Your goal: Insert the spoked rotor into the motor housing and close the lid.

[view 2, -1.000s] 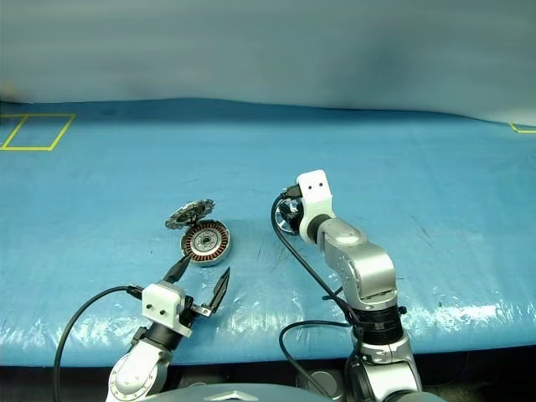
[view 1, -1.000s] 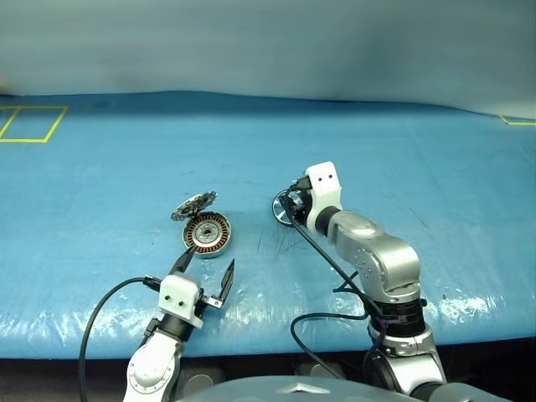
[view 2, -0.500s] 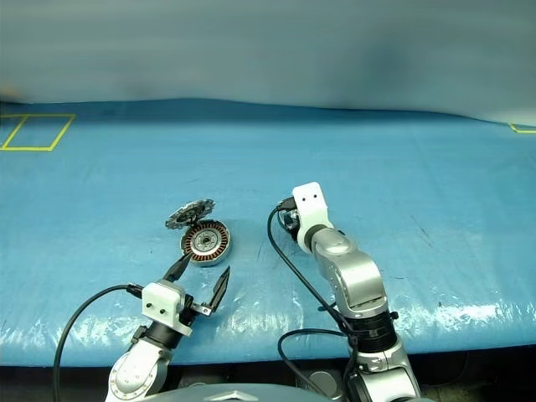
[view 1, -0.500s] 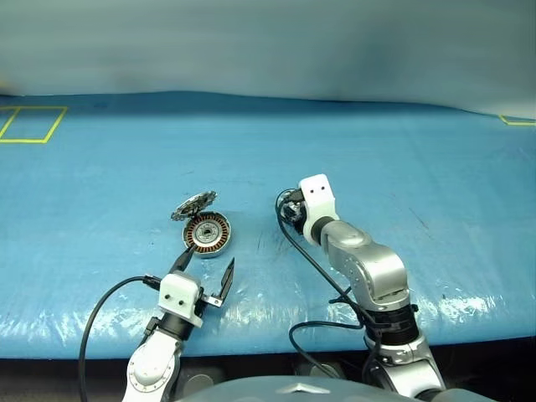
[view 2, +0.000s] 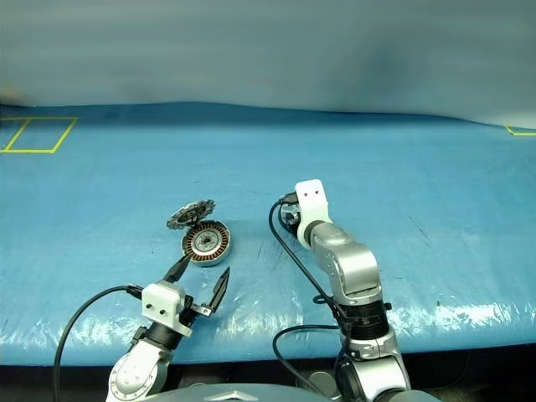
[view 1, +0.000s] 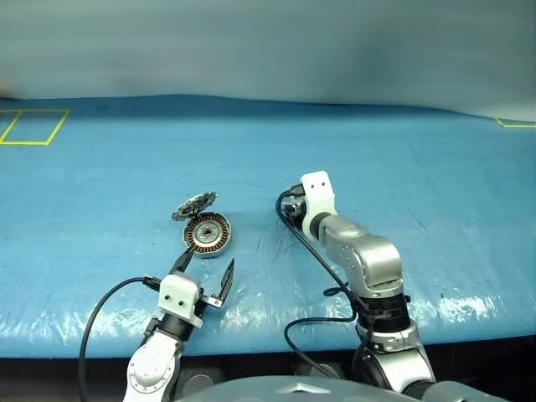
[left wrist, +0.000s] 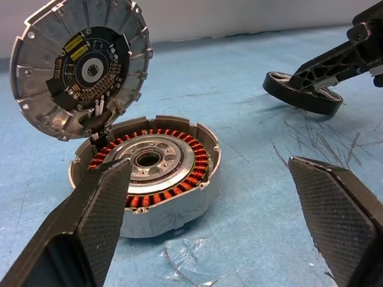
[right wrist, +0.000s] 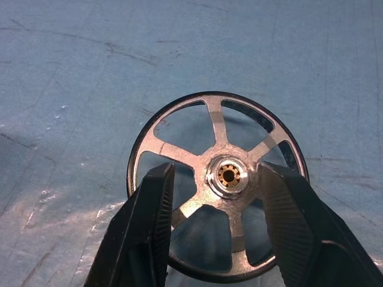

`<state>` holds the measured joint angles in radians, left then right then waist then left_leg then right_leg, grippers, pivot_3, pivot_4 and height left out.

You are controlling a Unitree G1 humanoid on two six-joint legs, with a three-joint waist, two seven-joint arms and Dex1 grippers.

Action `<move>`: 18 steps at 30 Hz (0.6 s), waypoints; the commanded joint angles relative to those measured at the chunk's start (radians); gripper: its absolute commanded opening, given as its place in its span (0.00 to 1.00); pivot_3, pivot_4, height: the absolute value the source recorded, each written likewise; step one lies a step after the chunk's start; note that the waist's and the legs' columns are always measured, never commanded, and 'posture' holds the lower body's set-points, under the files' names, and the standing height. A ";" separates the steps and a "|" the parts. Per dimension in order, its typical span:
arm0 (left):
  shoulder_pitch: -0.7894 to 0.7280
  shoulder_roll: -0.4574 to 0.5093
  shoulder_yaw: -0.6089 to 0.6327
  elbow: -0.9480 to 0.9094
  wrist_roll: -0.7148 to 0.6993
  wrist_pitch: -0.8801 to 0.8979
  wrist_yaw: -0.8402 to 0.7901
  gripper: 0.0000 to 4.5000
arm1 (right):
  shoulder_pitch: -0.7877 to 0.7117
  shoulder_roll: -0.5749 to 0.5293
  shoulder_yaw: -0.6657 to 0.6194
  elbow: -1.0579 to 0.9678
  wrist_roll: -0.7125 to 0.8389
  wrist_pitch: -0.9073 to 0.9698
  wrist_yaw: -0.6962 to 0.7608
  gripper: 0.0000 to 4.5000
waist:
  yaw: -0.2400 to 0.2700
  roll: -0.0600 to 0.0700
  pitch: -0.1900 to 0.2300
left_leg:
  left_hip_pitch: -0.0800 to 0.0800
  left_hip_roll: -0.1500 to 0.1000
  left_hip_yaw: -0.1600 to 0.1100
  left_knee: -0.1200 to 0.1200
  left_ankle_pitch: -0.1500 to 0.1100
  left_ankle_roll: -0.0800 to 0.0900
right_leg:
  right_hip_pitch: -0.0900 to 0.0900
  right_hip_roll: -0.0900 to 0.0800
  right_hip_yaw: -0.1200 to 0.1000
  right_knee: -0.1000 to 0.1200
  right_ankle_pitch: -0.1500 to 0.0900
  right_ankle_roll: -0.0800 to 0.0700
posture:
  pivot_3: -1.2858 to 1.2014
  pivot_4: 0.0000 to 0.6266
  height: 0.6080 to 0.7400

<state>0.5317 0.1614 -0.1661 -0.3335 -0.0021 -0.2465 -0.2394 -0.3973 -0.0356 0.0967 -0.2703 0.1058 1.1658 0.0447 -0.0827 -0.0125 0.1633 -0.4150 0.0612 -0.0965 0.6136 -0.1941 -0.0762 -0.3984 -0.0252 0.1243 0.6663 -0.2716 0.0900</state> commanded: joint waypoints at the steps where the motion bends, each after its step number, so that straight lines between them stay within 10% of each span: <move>1: 0.008 -0.006 -0.006 -0.019 0.004 -0.021 0.011 1.00 | 0.012 -0.002 -0.023 0.049 -0.003 0.061 -0.009 0.50 | 0.001 -0.001 0.000 | 0.000 0.000 0.000 0.000 0.000 0.000 | 0.000 0.000 0.000 0.000 0.000 0.000 | 0.52 0.24 1.00; 18: 0.021 -0.015 -0.024 -0.013 0.017 -0.033 0.031 1.00 | -0.017 -0.173 0.121 0.047 0.043 0.169 0.163 0.30 | 0.005 -0.005 -0.013 | 0.000 0.000 0.000 -0.001 0.000 0.000 | 0.001 0.000 0.000 -0.003 0.000 0.000 | 0.52 0.24 1.00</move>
<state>0.5498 0.1487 -0.1856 -0.3313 0.0173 -0.2533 -0.2139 -0.4574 -0.1982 0.1813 -0.2546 0.1337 1.2647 0.1902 -0.0782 -0.0177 0.1506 -0.4149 0.0611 -0.0964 0.6117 -0.1945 -0.0762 -0.3980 -0.0257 0.1241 0.6624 -0.2719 0.0897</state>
